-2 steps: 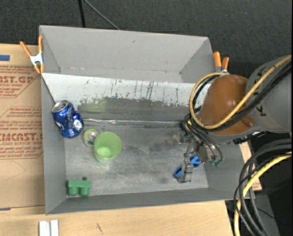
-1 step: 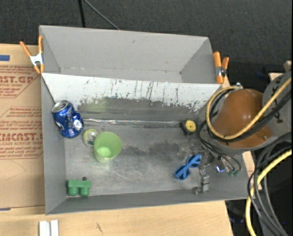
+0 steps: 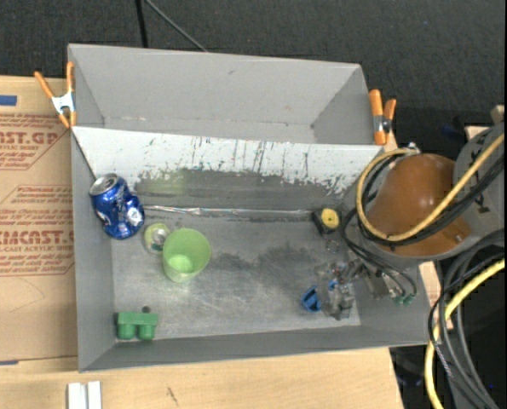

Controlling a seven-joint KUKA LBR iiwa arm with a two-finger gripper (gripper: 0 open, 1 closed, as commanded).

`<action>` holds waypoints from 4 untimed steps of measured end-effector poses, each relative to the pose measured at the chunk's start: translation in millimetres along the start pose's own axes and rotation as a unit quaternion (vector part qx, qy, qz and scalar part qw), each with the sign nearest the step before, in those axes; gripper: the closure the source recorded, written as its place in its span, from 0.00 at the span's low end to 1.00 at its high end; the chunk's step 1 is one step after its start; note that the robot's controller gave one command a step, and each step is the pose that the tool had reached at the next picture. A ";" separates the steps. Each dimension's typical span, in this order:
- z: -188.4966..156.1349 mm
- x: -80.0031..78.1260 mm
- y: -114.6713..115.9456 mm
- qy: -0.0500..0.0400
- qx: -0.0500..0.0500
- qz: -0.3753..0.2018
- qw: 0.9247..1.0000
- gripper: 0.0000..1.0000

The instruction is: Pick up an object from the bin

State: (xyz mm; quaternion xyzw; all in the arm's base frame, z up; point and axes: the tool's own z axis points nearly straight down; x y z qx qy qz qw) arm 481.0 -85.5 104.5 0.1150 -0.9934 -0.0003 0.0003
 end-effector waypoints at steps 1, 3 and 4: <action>0.0 0.0 0.0 0.000 0.000 0.000 1.000 0.00; 34.9 -26.8 -27.3 -0.001 0.000 0.158 0.987 1.00; -106.9 -19.6 -11.2 -0.005 0.002 0.149 0.989 1.00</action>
Offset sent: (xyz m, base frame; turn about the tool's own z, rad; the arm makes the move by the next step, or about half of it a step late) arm 0.0000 0.0000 0.0000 0.0000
